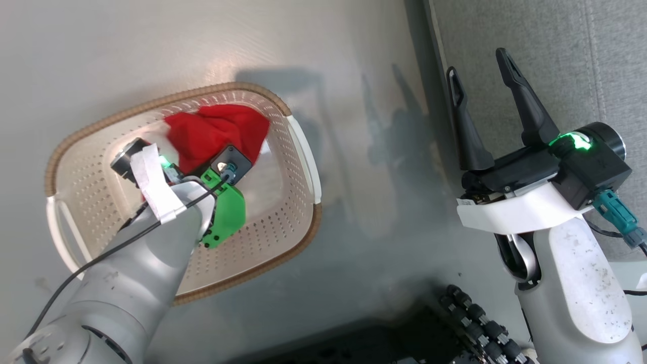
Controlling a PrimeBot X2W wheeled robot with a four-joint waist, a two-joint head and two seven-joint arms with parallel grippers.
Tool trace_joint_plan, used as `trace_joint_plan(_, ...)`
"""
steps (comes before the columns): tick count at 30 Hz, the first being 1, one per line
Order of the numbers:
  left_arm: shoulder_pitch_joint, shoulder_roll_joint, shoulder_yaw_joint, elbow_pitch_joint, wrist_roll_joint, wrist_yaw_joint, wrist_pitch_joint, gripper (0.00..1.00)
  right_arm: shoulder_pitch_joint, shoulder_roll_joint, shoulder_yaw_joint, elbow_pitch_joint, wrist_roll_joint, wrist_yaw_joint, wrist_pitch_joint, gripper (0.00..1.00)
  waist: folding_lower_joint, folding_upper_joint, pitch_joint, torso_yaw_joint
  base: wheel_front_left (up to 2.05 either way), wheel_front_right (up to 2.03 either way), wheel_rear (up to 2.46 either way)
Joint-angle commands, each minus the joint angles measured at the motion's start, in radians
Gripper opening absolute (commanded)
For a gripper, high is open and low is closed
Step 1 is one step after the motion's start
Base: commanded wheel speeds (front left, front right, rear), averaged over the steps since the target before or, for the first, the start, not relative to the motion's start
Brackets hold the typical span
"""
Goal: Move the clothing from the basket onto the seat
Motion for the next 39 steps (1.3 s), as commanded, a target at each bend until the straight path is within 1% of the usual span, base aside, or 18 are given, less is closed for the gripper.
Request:
trace_joint_plan(1,0.017,-0.007,0.003,0.0,-0.006,-0.009,-0.017,0.0,0.005,-0.003,-0.004,0.012,-0.007,-0.001,-0.002,1.0,-0.0001,0.0087,-0.061,0.031,0.0,0.0,0.0)
trace_joint_plan(5,0.031,-0.023,0.012,-0.006,-0.029,-0.021,-0.055,0.0,0.02,-0.003,-0.007,0.033,-0.012,-0.001,-0.002,1.0,-0.0001,0.0087,-0.12,0.053,0.0,0.0,0.0)
trace_joint_plan(8,0.043,0.005,0.018,-0.019,-0.047,-0.046,-0.091,0.0,0.031,-0.003,-0.013,0.054,-0.02,-0.001,-0.002,1.0,-0.0001,0.0087,-0.168,0.072,0.0,0.0,0.0)
trace_joint_plan(10,0.056,0.013,0.021,-0.039,-0.053,-0.059,-0.106,0.0,0.039,-0.003,-0.019,0.068,-0.024,-0.001,-0.002,1.0,-0.0001,0.0087,-0.199,0.085,0.0,0.0,0.0)
trace_joint_plan(14,0.078,0.018,0.032,-0.082,-0.072,-0.067,-0.115,0.0,0.055,-0.003,-0.024,0.094,-0.031,-0.001,-0.002,1.0,-0.0001,0.0087,-0.256,0.107,0.0,0.0,0.0)
trace_joint_plan(17,0.1,0.024,0.048,-0.142,-0.079,-0.065,-0.115,0.0,0.065,-0.003,-0.029,0.11,-0.034,-0.001,-0.002,1.0,-0.0001,0.0087,-0.297,0.123,0.0,0.0,0.0)
trace_joint_plan(20,0.134,0.033,0.069,-0.202,-0.081,-0.05,-0.114,0.0,0.076,-0.003,-0.032,0.124,-0.035,-0.001,-0.002,1.0,-0.0001,0.0087,-0.338,0.134,0.0,0.0,0.0)
trace_joint_plan(29,0.228,0.033,0.147,-0.368,-0.071,-0.022,-0.115,0.0,0.127,-0.003,-0.046,0.165,-0.039,-0.001,-0.002,1.0,-0.0001,0.0087,-0.456,0.167,0.0,0.0,0.0)
trace_joint_plan(39,0.318,0.043,0.275,-0.556,-0.054,-0.02,-0.115,0.0,0.196,-0.003,-0.047,0.211,-0.042,-0.001,-0.002,1.0,-0.0001,0.0087,-0.592,0.204,0.0,0.0,0.0)
